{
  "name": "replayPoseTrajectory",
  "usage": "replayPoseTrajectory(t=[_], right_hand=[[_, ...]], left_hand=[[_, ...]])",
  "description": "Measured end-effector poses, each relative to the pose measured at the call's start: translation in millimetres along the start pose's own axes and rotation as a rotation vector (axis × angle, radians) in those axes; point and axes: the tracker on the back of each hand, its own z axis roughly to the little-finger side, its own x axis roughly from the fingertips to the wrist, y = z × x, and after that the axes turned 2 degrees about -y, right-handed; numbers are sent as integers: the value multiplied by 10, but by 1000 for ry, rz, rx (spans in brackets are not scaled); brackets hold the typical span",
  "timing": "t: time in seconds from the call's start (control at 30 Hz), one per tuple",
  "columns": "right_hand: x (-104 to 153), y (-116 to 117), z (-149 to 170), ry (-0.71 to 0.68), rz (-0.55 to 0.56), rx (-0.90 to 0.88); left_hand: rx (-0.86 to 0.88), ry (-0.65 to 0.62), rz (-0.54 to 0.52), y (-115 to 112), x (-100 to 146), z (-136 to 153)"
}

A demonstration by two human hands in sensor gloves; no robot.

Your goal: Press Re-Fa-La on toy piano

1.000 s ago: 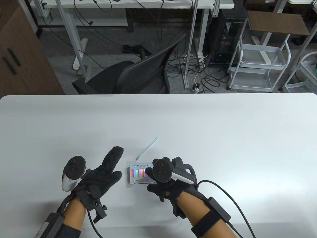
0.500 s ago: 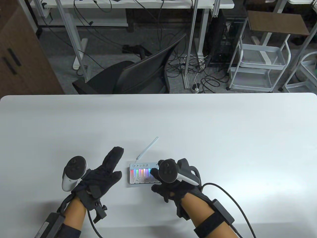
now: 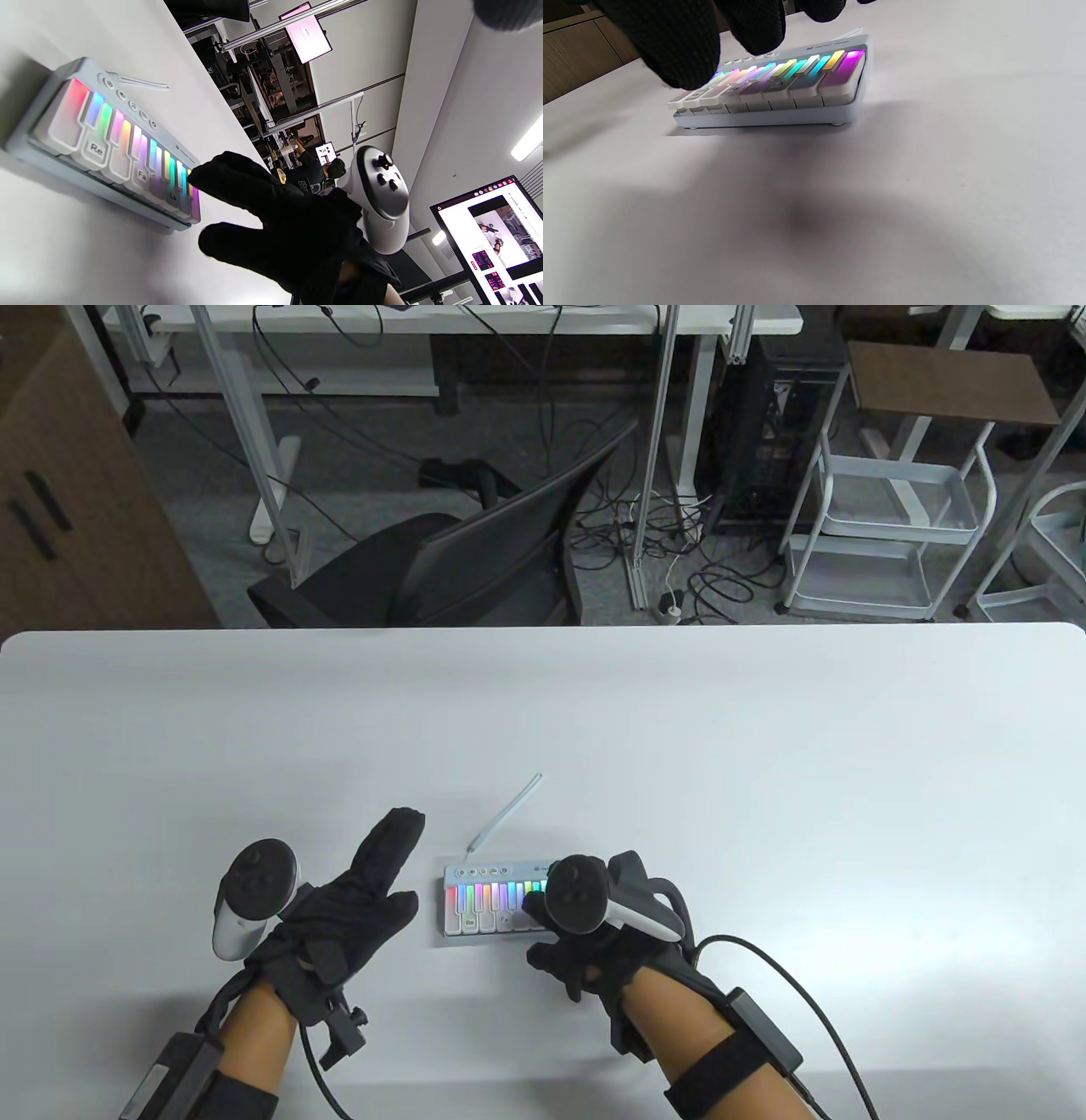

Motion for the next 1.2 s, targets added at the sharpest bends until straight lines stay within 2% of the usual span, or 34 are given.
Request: replayPoseTrajectory(t=[0.5,1.2], right_hand=[[-12,61,11,19,-50,18],[-9,81,-2,14,-48,30]], left_hand=[[-6,9,4,-9,-5,8],[-7,10,7,-13,-9,9]])
